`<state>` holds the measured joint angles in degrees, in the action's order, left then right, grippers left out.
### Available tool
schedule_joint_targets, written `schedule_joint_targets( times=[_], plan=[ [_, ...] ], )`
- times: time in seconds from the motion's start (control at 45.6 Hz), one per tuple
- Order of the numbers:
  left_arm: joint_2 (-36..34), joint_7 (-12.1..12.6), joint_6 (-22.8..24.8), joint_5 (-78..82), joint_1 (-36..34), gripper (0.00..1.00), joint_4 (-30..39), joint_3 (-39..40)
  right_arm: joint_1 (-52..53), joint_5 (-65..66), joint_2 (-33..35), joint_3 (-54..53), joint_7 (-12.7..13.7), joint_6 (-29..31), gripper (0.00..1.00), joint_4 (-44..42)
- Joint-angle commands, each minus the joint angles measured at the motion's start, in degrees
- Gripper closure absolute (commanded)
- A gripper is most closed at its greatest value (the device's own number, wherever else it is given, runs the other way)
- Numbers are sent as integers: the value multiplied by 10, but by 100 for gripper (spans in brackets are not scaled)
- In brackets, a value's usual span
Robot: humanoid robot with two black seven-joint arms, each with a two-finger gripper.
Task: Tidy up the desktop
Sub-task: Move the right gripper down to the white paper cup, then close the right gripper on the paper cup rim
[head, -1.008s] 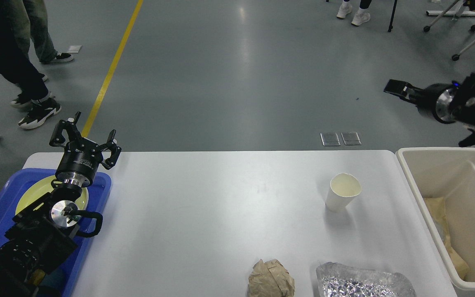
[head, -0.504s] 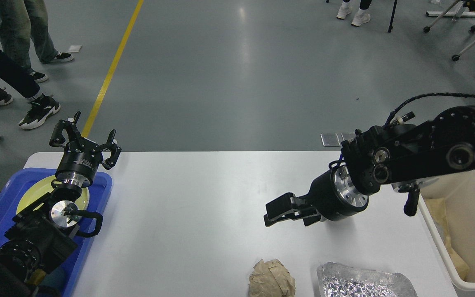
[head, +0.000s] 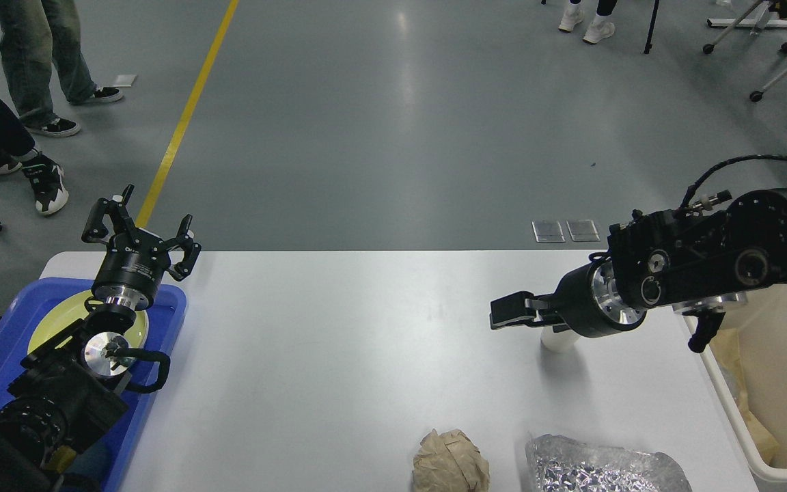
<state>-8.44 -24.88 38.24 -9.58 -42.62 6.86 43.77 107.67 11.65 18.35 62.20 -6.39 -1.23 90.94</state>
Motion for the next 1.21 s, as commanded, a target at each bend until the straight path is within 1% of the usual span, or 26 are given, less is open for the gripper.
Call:
schedule_joint_targets(
  times=[0.0, 0.11, 0.285, 0.395, 0.548, 0.614, 0.658, 0.877, 0.942, 0.964, 1.008, 1.096, 1.118, 1.184],
  plan=[
    [0, 0, -1, 0, 1, 4, 0, 0, -47, -36, 1, 4, 1, -38, 0, -51],
    [0, 0, -1, 0, 1, 4, 0, 0, -109, -68, -1, 6, 1, -48, 0, -100],
    [0, 0, -1, 0, 0, 4, 0, 0, -204, -81, -5, 0, 3, -61, 0, -211],
    [0, 0, 0, 0, 0, 4, 0, 0, -229, -136, -5, -1, 20, -62, 0, -257],
    [0, 0, 0, 0, 0, 4, 0, 0, -247, -160, -6, 0, 31, -62, 0, -278],
    [0, 0, 0, 0, 0, 4, 1, 0, -255, -160, -9, 0, 45, -63, 0, -279],
    [0, 0, 0, 0, 0, 4, 0, 0, -262, -160, -11, 0, 48, -63, 0, -279],
    [0, 0, 0, 0, 0, 4, 0, 0, -286, -156, -14, -1, 48, -64, 0, -280],
    [0, 0, 0, 0, 0, 4, 0, 0, -294, -158, -15, -4, 48, -74, 4, -286],
    [0, 0, 0, 0, 0, 4, 0, 0, -298, -159, -15, -5, 48, -82, 8, -290],
    [0, 0, 0, 0, 1, 4, 1, 1, -308, -160, -15, -7, 48, -98, 23, -299],
    [0, 0, 0, 0, 0, 4, 0, 0, -323, -160, -22, -6, 48, -112, 63, -317],
    [0, 0, 0, 0, 0, 4, 0, 0, -325, -160, -23, -6, 48, -112, 70, -318],
    [0, 0, 0, 0, 0, 4, 0, 0, -330, -160, -24, -6, 48, -112, 85, -319]
  ],
)
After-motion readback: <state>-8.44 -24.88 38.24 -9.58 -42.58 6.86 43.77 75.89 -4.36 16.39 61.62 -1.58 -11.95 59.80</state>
